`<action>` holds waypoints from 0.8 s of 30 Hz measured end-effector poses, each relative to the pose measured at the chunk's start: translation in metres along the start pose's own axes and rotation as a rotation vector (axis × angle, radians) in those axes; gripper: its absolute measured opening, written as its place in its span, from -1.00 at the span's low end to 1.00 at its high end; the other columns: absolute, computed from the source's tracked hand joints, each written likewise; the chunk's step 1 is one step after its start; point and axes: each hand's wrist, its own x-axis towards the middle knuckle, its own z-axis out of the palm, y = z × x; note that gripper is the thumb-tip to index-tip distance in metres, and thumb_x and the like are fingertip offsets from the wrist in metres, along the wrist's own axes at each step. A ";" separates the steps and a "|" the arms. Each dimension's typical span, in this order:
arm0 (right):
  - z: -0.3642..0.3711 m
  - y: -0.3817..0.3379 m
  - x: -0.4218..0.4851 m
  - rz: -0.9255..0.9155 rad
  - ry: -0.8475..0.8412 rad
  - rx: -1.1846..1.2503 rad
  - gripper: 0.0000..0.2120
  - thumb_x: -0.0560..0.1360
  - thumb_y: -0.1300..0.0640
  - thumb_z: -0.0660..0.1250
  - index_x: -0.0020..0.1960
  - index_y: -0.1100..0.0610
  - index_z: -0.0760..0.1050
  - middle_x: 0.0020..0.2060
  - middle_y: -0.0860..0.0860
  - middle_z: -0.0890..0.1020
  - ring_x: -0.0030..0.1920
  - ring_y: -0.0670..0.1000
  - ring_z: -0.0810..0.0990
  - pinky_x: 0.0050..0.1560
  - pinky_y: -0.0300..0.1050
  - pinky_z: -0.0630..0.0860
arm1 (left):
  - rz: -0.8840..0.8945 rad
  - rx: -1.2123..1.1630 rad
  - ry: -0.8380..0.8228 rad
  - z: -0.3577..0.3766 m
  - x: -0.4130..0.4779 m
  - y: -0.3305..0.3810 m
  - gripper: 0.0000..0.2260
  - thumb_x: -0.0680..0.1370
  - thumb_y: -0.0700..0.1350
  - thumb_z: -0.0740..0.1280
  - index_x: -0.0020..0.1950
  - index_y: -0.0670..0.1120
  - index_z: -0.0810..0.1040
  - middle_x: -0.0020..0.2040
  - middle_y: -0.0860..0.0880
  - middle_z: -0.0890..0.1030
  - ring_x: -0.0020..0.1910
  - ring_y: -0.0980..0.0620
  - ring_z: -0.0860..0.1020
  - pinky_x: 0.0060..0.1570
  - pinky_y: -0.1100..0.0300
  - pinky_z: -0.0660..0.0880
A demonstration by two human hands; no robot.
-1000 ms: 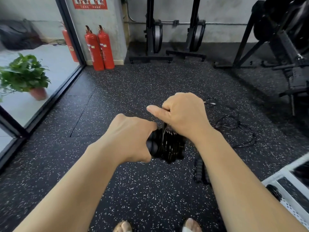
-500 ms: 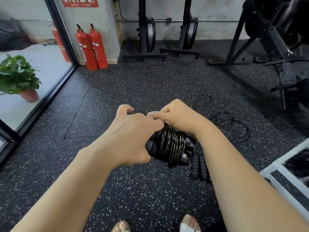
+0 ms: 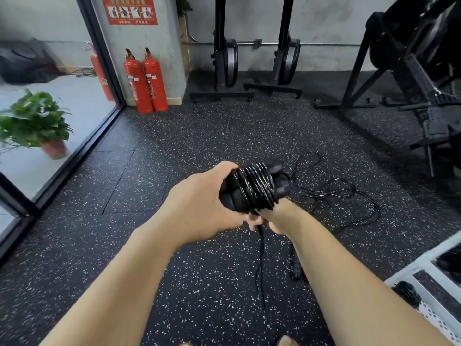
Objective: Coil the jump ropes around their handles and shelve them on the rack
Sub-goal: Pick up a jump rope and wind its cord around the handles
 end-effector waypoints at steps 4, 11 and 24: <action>0.018 -0.002 0.009 -0.004 0.031 -0.069 -0.68 0.60 0.25 -0.01 -0.30 0.14 0.34 -0.59 -0.05 0.45 -0.65 -0.13 0.26 -0.56 -0.23 0.15 | -0.149 -0.068 0.091 -0.001 0.005 -0.019 -0.65 0.32 0.00 0.42 0.04 0.21 0.42 -0.25 0.15 0.55 -0.31 0.12 0.51 -0.29 0.18 0.44; 0.037 -0.004 0.006 -0.223 0.102 -0.448 -0.78 0.60 0.12 0.20 -0.17 0.17 0.51 -0.42 0.03 0.56 -0.53 -0.11 0.40 -0.46 -0.22 0.26 | -0.331 -0.210 0.186 -0.009 0.011 -0.042 -0.74 0.31 -0.13 0.45 -0.07 -0.12 0.49 -0.29 0.02 0.55 -0.40 0.03 0.43 -0.47 0.22 0.39; 0.046 -0.014 -0.003 -0.276 0.049 -0.630 -0.72 0.60 0.05 0.19 -0.08 0.20 0.58 -0.32 0.11 0.61 -0.41 0.03 0.46 -0.36 -0.13 0.38 | -0.357 -0.341 0.237 -0.007 0.012 -0.059 -0.73 0.32 -0.16 0.47 -0.05 -0.10 0.49 -0.26 -0.01 0.54 -0.37 0.02 0.44 -0.40 0.19 0.37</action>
